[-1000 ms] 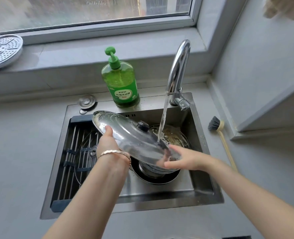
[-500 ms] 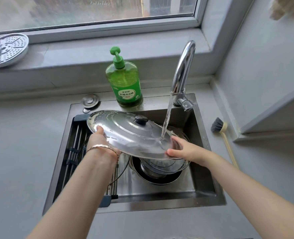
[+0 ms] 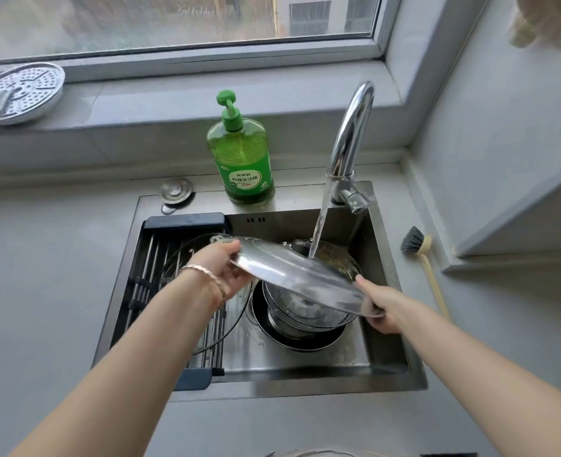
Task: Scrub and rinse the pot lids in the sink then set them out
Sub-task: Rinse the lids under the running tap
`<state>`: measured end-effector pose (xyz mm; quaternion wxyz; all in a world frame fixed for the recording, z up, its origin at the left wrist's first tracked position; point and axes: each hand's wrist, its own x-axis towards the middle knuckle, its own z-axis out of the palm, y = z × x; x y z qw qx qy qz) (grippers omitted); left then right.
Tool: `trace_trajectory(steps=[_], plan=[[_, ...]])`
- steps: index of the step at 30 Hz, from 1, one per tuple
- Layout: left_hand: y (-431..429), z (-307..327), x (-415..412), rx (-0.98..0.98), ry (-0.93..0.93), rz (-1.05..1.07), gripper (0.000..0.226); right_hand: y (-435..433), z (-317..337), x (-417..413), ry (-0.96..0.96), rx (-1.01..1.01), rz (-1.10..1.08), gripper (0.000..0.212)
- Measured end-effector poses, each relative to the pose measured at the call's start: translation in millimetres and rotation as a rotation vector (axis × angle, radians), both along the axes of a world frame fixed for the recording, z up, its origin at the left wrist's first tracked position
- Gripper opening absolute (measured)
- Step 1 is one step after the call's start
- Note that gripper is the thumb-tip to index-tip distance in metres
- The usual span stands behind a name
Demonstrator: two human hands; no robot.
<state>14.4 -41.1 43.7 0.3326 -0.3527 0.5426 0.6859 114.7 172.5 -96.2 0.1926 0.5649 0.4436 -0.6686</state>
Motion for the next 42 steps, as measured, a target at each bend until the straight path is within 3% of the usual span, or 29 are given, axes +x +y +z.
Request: trace_trajectory(steps=[3,8,15,18,21,25,28,32,36,42], plan=[[9,-7,11,-0.018,0.050,-0.146,0.013,-3,-10,20,-0.125,0.050,0.071,0.036],[18,-10,28,-0.041,0.217,-0.494,0.008,-16,-25,44,-0.195,-0.105,0.136,0.038],[29,-5,47,-0.001,0.351,-0.684,0.005,-38,-24,54,-0.250,-0.084,0.148,0.019],[30,-13,37,-0.023,0.391,-0.744,0.007,-42,-26,59,-0.212,-0.071,0.040,0.028],[27,-29,18,-0.108,0.391,-0.702,0.018,-36,-38,62,-0.156,-0.004,-0.118,0.044],[14,-58,8,-0.157,0.254,-0.535,0.028,-20,-26,61,-0.144,0.228,-0.214,0.049],[2,-80,10,-0.172,0.134,-0.416,0.027,-4,-11,56,-0.133,0.443,-0.155,0.045],[-8,-96,15,-0.104,0.011,-0.247,0.021,22,11,39,-0.068,0.517,-0.049,0.036],[-9,-101,31,-0.102,-0.085,-0.233,0.024,37,48,27,0.089,0.726,0.061,0.022],[4,-96,50,-0.031,-0.211,-0.270,0.039,37,75,21,0.320,0.980,0.155,0.023]])
